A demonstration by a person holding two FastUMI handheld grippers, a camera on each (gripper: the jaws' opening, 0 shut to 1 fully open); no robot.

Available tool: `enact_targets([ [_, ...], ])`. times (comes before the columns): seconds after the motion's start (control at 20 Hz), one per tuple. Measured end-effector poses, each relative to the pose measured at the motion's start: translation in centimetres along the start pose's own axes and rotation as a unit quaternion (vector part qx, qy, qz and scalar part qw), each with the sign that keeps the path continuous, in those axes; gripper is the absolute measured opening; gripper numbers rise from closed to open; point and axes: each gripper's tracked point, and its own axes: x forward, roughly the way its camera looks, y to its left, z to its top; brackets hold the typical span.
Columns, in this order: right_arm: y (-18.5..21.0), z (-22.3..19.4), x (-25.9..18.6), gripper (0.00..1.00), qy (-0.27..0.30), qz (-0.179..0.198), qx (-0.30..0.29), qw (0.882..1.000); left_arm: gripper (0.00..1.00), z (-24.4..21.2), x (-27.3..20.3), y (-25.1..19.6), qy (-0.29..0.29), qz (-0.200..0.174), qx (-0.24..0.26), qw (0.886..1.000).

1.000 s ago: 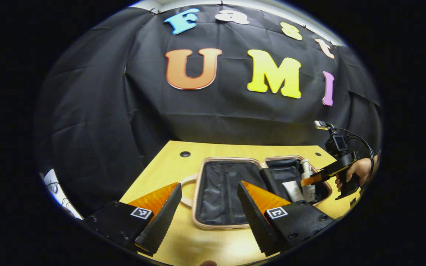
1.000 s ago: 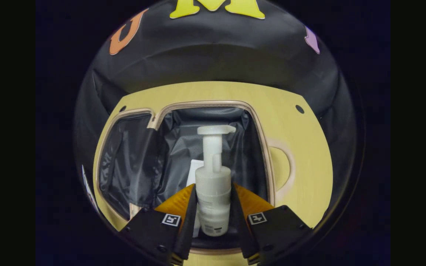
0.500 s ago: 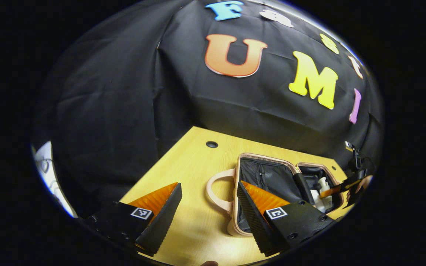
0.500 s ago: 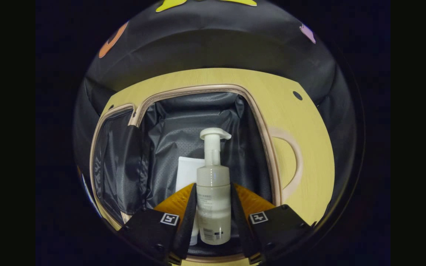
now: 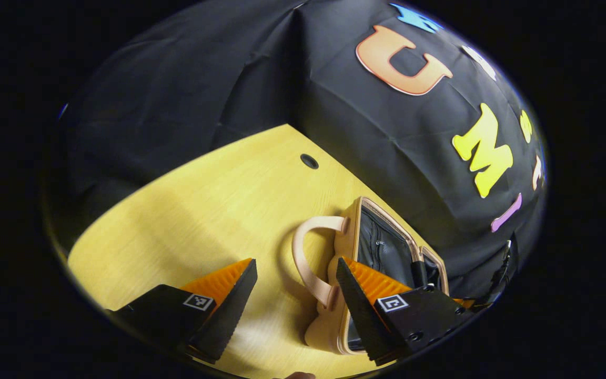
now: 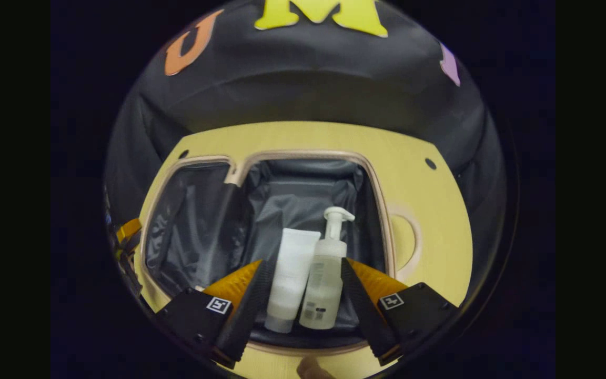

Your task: First open the suitcase, pack the skin care products into it, and then close the suitcase.

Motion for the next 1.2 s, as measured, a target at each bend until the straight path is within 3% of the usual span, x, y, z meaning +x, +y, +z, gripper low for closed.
enact_targets([
  [0.1, 1.8, 0.8, -3.9, 0.83, -0.028, 0.035, -0.020, 0.999, 0.95, -0.4, 0.6, 0.6, 0.002, 0.003, -0.031, 1.000],
  [0.15, 2.1, 1.2, -6.4, 0.83, -0.044, 0.042, -0.032, 0.998, 0.71, -0.6, 1.0, 1.1, 0.004, 0.011, -0.048, 0.999],
  [0.2, 1.8, 1.8, -8.8, 0.83, -0.065, 0.041, -0.044, 0.996, 0.61, -0.7, 1.2, 0.8, 0.002, 0.002, -0.067, 0.998],
  [0.25, 1.5, 2.2, -11.3, 0.82, -0.085, 0.041, -0.049, 0.994, 0.64, -0.6, 1.2, 0.5, -0.002, -0.006, -0.080, 0.997],
  [0.3, 1.1, 2.6, -13.6, 0.80, -0.100, 0.043, -0.053, 0.993, 0.59, -0.6, 1.7, 0.3, -0.002, -0.011, -0.086, 0.996],
  [0.35, 0.3, 2.8, -15.9, 0.82, -0.114, 0.038, -0.051, 0.991, 0.63, -0.5, 2.1, 0.3, -0.004, -0.012, -0.085, 0.996],
  [0.4, -0.8, 3.0, -18.1, 0.80, -0.126, 0.031, -0.047, 0.990, 0.47, -0.5, 2.6, 0.1, -0.005, -0.018, -0.087, 0.996],
  [0.5, -2.9, 3.5, -22.2, 0.81, -0.152, 0.012, -0.030, 0.988, 0.36, -0.3, 2.8, -0.2, -0.007, -0.021, -0.102, 0.995],
  [0.55, -3.9, 3.8, -24.0, 0.80, -0.166, 0.002, -0.020, 0.986, 0.25, -0.2, 3.1, -0.3, -0.011, -0.018, -0.111, 0.994],
  [0.75, -7.9, 4.6, -29.3, 0.82, -0.215, -0.034, 0.004, 0.976, 0.13, 0.7, 2.7, -0.8, -0.031, 0.001, -0.103, 0.994],
  [0.9, -10.4, 5.1, -31.8, 0.82, -0.247, -0.050, 0.003, 0.968, 0.09, 1.2, 2.4, -1.9, -0.033, 0.031, -0.042, 0.998],
  [1.05, -13.3, 5.3, -33.7, 0.80, -0.276, -0.082, 0.007, 0.958, 0.06, 4.0, 0.2, -4.2, -0.077, 0.053, 0.002, 0.996],
  [1.1, -14.0, 5.5, -34.1, 0.82, -0.287, -0.084, 0.004, 0.954, 0.13, 4.8, -0.8, -5.5, -0.091, 0.055, 0.019, 0.994],
  [1.15, -14.8, 5.4, -34.6, 0.82, -0.297, -0.088, -0.002, 0.951, 0.05, 5.5, -1.8, -7.0, -0.104, 0.061, 0.042, 0.992],
  [1.2, -15.6, 5.5, -34.9, 0.82, -0.306, -0.090, -0.007, 0.948, 0.05, 6.0, -2.6, -8.6, -0.119, 0.068, 0.069, 0.988],
])
